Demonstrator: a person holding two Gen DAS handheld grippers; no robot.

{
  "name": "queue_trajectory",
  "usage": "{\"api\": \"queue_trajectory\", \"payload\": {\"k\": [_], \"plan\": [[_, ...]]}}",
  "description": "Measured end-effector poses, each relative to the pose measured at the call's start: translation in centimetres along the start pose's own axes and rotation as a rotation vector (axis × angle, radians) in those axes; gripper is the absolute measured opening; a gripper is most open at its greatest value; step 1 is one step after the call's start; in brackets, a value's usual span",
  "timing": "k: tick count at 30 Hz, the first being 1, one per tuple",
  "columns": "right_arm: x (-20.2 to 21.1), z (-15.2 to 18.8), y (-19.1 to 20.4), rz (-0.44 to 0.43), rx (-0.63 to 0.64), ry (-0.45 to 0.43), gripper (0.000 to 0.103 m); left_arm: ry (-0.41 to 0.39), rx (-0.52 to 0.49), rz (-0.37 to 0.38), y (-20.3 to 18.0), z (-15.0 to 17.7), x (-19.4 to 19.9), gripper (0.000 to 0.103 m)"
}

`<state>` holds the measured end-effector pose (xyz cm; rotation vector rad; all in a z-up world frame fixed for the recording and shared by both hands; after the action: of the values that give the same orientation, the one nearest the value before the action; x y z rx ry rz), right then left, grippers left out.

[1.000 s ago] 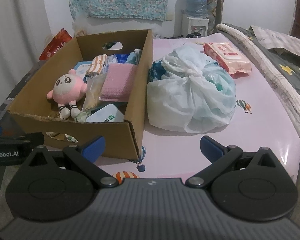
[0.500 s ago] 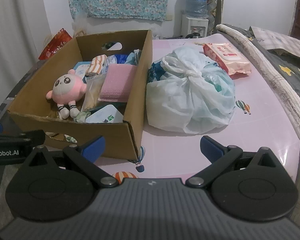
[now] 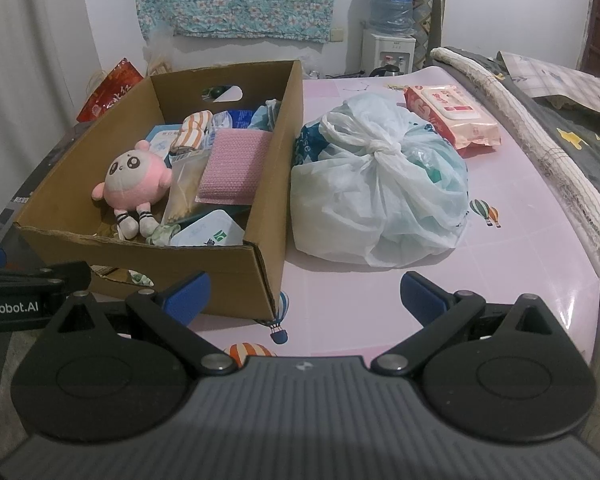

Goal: Organize soft objects

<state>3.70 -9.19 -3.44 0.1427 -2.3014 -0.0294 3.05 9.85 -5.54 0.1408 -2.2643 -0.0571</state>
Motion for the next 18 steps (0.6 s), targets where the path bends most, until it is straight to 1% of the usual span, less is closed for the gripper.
{"api": "queue_trajectory", "payload": {"k": [18], "plan": [[-0.01,0.28,0.20,-0.002,0.006,0.003,0.102,0.000,-0.001,0.001,0.01,0.04,-0.05,0.103]]}}
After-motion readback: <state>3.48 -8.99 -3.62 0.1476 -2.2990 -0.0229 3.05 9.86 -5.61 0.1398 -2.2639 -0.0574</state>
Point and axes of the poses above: each gripper's, at about its wrist camera, not at the fingertips, and x roughly against the way its jaws point, y to its left, z to its underside, the point moved 7 cm from there along -x, roughly the way its jaws point, and after that the axes turned 2 degrees about -x, right-handed, at the moved point
